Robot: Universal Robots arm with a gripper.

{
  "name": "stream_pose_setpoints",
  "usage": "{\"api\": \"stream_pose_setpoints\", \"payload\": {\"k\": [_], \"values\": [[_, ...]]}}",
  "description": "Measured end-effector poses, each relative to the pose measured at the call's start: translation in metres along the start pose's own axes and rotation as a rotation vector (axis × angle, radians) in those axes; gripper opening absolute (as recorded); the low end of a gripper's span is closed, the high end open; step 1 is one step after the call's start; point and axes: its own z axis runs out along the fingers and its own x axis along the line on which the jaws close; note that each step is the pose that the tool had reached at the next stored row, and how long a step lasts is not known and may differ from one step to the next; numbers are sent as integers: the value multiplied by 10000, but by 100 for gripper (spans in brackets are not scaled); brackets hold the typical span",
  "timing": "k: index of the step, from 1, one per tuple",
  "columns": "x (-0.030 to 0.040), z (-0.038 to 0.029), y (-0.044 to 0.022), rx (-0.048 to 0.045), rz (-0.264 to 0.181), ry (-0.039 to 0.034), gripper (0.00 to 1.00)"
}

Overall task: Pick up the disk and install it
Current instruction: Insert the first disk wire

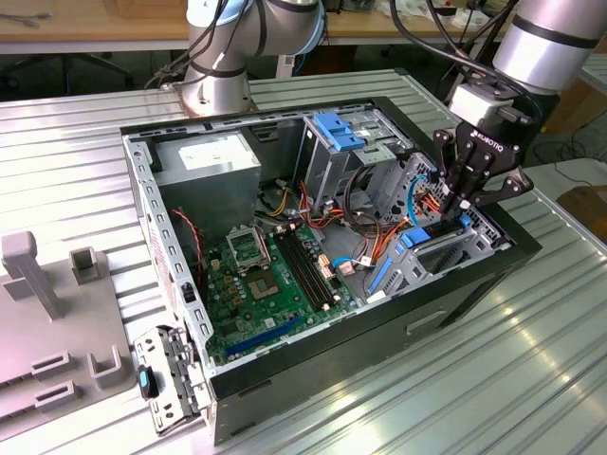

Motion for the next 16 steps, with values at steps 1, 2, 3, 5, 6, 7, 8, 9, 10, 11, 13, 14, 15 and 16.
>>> {"api": "stream_pose_setpoints", "payload": {"k": [1,2,3,5,6,7,8,9,10,11,13,14,15,16], "values": [[0,0,0,0,0,-1,17],[0,0,0,0,0,-3,17],[0,0,0,0,0,-4,17],[0,0,0,1,0,-6,17],[3,1,0,1,0,-7,17],[6,3,0,1,0,-9,17],[8,3,1,1,0,-7,17],[14,4,1,0,0,-5,17],[16,4,1,1,0,-6,17],[16,4,1,1,0,-6,17],[17,5,1,1,0,-10,17],[17,8,1,1,1,-8,17],[16,9,1,0,9,-8,17],[16,11,0,-2,25,-9,17]]}}
